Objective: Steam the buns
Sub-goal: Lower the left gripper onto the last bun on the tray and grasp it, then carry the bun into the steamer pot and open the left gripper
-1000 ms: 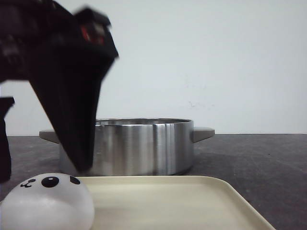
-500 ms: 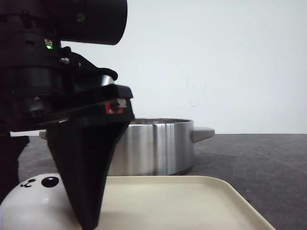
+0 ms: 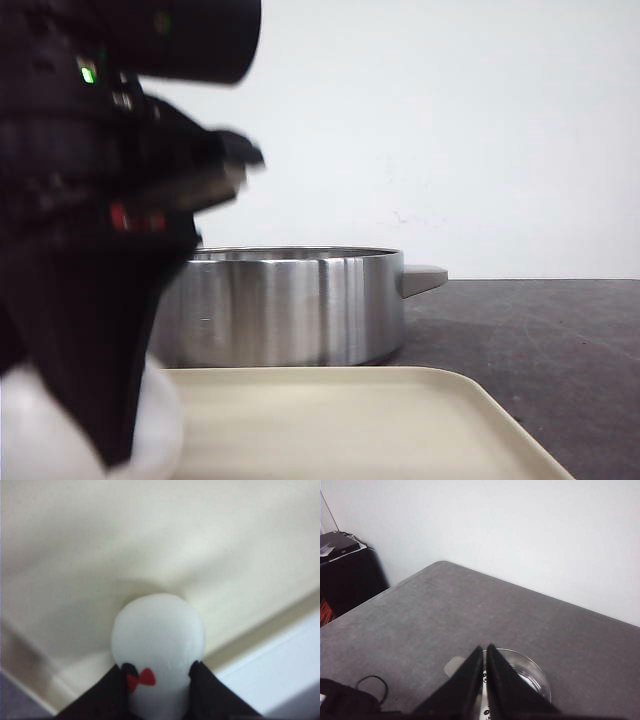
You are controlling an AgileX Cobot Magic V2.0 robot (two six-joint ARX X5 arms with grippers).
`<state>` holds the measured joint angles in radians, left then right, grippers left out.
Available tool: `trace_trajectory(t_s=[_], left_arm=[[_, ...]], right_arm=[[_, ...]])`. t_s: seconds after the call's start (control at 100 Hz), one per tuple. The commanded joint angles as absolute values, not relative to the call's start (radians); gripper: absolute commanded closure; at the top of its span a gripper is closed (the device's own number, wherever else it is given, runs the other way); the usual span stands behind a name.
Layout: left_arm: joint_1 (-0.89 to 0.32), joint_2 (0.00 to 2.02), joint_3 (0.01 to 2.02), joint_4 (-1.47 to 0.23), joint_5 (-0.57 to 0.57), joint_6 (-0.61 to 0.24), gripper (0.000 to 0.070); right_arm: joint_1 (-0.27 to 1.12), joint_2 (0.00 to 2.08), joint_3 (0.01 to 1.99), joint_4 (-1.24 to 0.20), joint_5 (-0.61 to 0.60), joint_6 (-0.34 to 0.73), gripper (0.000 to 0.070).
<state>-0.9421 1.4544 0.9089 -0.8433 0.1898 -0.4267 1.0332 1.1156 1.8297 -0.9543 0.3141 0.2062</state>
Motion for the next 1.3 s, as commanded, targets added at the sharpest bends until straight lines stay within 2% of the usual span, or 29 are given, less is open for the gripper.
trace_trajectory(t_s=[0.0,0.2,0.32,0.63,0.86,1.07,1.13,1.17,1.29], left_arm=[[-0.957,1.405,0.977,-0.83,0.194,-0.408,0.069],[-0.946,1.304,1.182,-0.848,0.122,-0.403,0.069],[-0.888,1.323,1.303,-0.85,0.085,-0.337,0.0691],[-0.678,1.545,1.444,-0.884,0.059,-0.224,0.069],[-0.577,1.731,1.464,-0.91,0.035,-0.221,0.069],[-0.545,1.832,1.464,-0.897,0.025,-0.218,0.0687],[-0.543,1.852,1.464,-0.893,0.025,-0.222,0.0652],[-0.543,1.863,1.464,-0.895,0.025,-0.222,0.0597],[-0.543,1.877,1.464,-0.9,0.025,-0.222,0.0279]], right_arm=[[1.045,1.122,1.847,-0.947,0.315,0.205,0.0699],[1.045,1.122,1.847,-0.943,0.315,0.205,0.0699],[1.045,1.122,1.847,-0.943,0.315,0.205,0.0699],[1.045,1.122,1.847,-0.952,0.315,0.206,0.0699],[1.045,1.122,1.847,-0.975,0.315,0.237,0.0699],[1.045,1.122,1.847,-1.016,0.316,0.266,0.0699],[1.045,1.122,1.847,-1.022,0.316,0.274,0.0699],[1.045,1.122,1.847,-1.025,0.316,0.278,0.0699],[1.045,1.122,1.847,-1.029,0.321,0.281,0.0699]])
